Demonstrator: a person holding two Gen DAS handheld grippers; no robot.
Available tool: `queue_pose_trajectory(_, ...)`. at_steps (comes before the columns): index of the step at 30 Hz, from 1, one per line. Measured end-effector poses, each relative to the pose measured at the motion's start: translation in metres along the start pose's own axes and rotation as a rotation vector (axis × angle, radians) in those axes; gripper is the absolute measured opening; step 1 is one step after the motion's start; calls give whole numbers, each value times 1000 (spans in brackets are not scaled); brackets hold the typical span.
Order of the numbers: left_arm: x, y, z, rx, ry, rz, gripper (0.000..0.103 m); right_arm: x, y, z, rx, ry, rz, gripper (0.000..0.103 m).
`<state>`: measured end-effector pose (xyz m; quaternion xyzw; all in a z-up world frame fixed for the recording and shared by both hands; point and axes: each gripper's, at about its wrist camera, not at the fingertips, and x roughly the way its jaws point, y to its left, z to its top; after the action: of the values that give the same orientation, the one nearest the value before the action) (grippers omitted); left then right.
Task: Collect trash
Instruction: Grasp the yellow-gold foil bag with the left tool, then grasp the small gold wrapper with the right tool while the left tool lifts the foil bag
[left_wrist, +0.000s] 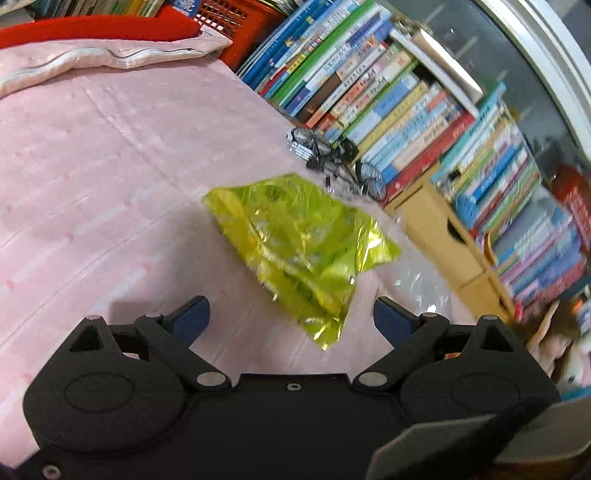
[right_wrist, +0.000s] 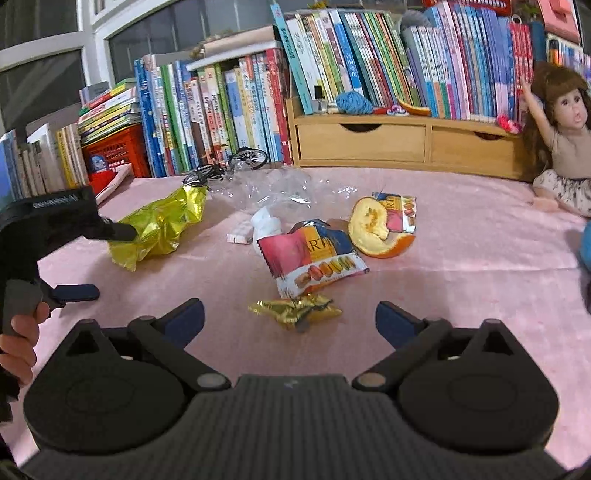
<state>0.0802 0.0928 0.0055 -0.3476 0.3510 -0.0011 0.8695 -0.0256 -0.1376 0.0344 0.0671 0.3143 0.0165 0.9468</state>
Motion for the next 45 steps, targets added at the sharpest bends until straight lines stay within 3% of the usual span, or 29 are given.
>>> queue_pose_trajectory(4, 13, 3, 8, -49, 14, -44, 94, 12, -1, -1, 10, 29, 1, 83)
queue_pose_trajectory(5, 16, 2, 10, -43, 15, -49, 94, 14, -2, -2, 14, 37, -3, 76)
queue_pose_trajectory(8, 21, -1, 11, -22, 44, -67, 74, 16, -4, -5, 30, 47, 3, 57)
queue_pose_trajectory(10, 20, -2, 8, -17, 59, -66, 45, 15, -5, -6, 39, 38, -1, 50)
queue_pose_trajectory(12, 21, -3, 6, -8, 79, -58, 38, 12, -6, -7, 52, 30, 0, 41)
queue_pose_trajectory(17, 11, -10, -5, 71, 61, -41, 25, 1, -6, -11, 43, 9, 10, 37)
queue_pose_trajectory(18, 8, -12, -8, 91, 56, -40, 23, -1, -5, -11, 39, 7, 12, 29)
queue_pose_trajectory(19, 4, -13, -11, 110, 49, -42, 22, -4, -5, -12, 35, 8, 13, 26)
queue_pose_trajectory(25, -26, -22, -27, 219, 12, -66, 20, -15, -2, -17, -7, 11, 9, 27)
queue_pose_trajectory(27, -37, -23, -32, 240, 11, -89, 20, -21, -3, -18, 9, -2, 14, 51)
queue_pose_trajectory(30, -55, -24, -39, 300, 3, -122, 19, -28, -5, -18, 14, -23, 51, 79)
queue_pose_trajectory(33, -67, -28, -46, 354, -5, -130, 19, -23, -2, -12, -7, -39, 10, 83)
queue_pose_trajectory(40, -78, -37, -59, 487, -44, -89, 20, 14, -3, 4, 42, 24, -29, 81)
queue_pose_trajectory(42, -80, -38, -63, 527, -49, -80, 20, 18, -1, 2, 35, 47, -26, 56)
queue_pose_trajectory(44, -80, -39, -66, 551, -56, -77, 21, 15, 1, -3, 25, 44, -25, 52)
queue_pose_trajectory(45, -80, -39, -66, 556, -60, -78, 29, 14, 2, -5, 12, 40, -24, 51)
